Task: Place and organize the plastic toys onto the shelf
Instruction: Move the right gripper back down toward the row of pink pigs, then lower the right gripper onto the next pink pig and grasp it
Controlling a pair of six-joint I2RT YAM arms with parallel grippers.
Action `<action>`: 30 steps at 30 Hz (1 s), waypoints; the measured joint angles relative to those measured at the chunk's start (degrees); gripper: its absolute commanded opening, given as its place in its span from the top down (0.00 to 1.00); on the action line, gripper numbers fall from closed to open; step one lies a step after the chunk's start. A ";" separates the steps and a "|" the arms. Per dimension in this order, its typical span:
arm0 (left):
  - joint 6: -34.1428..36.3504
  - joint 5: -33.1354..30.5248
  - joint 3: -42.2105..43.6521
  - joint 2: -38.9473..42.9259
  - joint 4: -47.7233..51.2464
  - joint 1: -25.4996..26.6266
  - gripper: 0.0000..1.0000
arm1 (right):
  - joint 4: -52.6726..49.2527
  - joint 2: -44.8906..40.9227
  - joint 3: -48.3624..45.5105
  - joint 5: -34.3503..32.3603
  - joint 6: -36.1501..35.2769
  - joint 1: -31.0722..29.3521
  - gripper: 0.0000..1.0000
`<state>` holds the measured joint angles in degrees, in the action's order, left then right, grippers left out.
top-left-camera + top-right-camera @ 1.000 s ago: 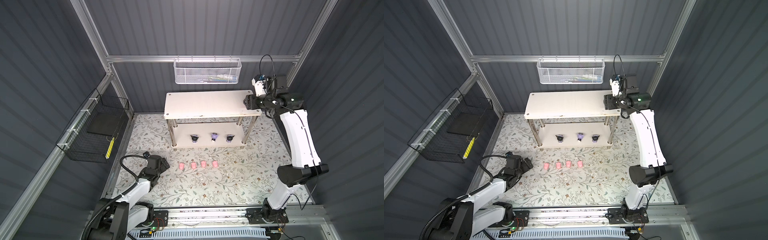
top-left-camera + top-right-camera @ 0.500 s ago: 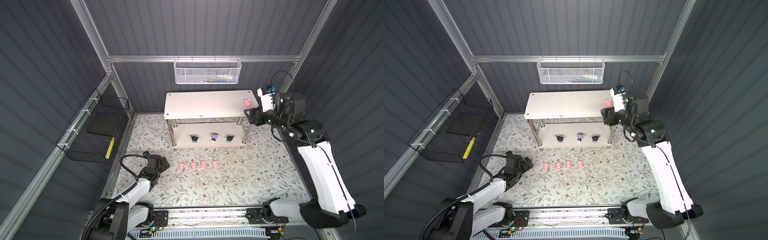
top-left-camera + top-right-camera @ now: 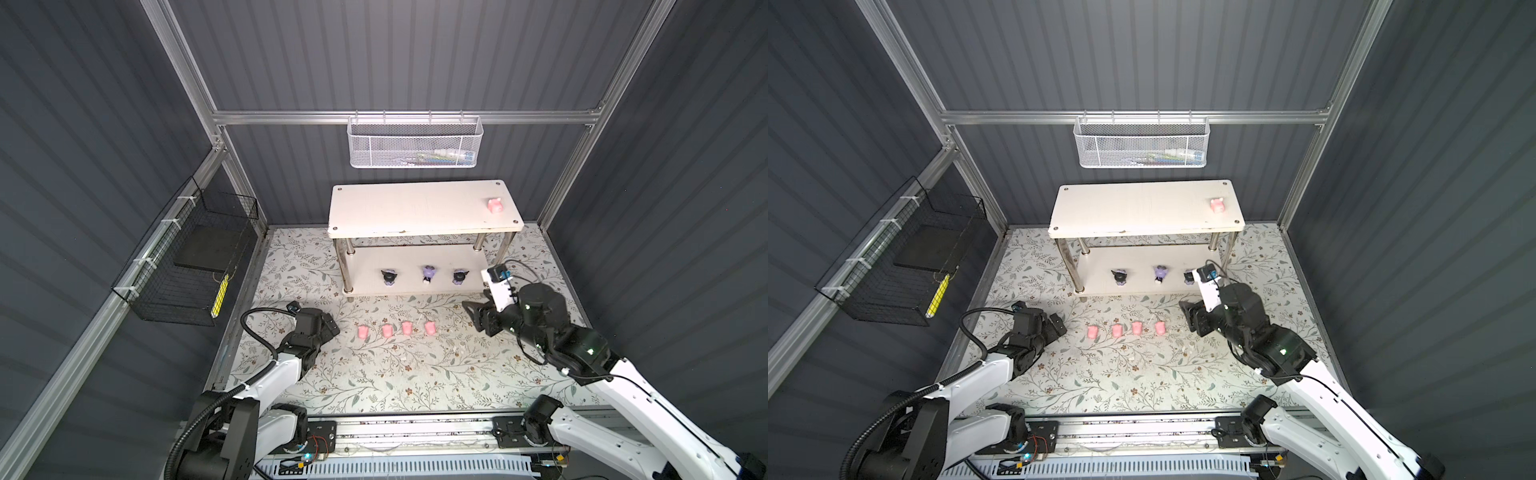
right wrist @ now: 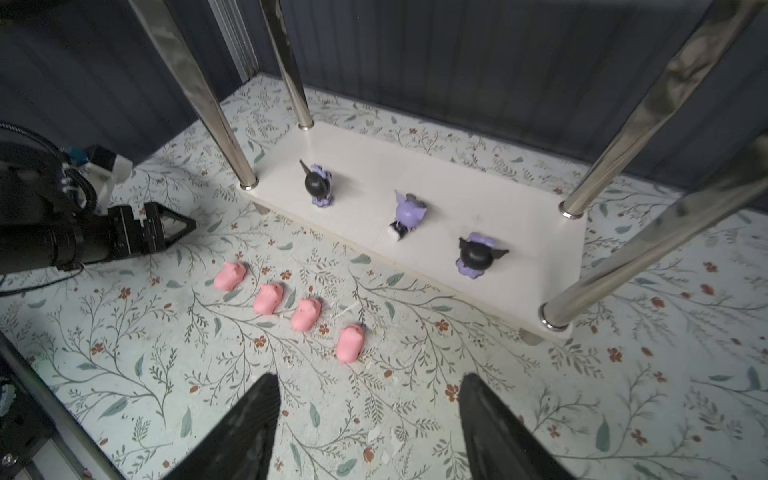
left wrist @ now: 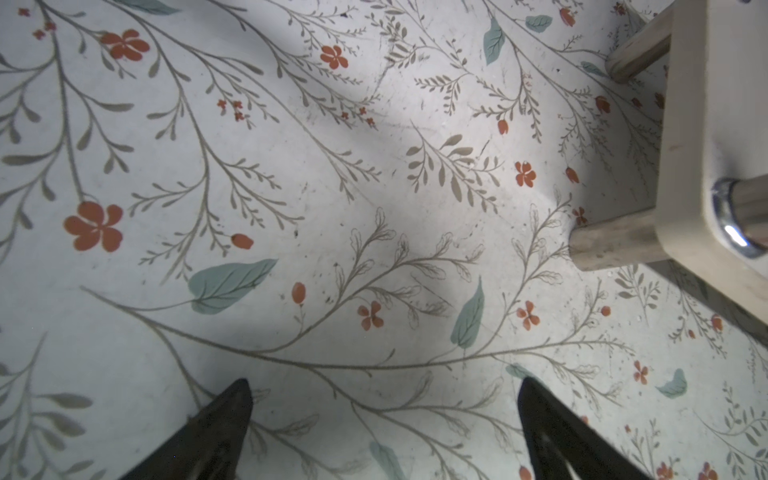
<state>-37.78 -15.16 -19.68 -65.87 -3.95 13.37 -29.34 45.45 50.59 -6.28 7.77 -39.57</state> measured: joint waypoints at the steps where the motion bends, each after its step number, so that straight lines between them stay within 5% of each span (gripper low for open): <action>1: 0.00 0.00 -0.11 0.00 0.02 0.00 0.00 | 0.52 -0.02 -1.64 -0.44 0.79 -0.83 0.30; 12: 0.00 -0.44 -0.15 1.36 0.28 0.00 0.00 | 14.99 4.68 -16.50 -2.67 12.98 -8.70 0.30; 30: 0.00 -0.48 -0.15 1.36 0.48 0.00 0.00 | 27.54 35.36 -11.85 -3.69 24.44 -10.75 0.31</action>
<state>-37.78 -15.64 -19.84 -64.51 -3.46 13.37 -1.80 80.82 38.74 -9.98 32.21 -50.33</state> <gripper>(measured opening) 0.997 0.693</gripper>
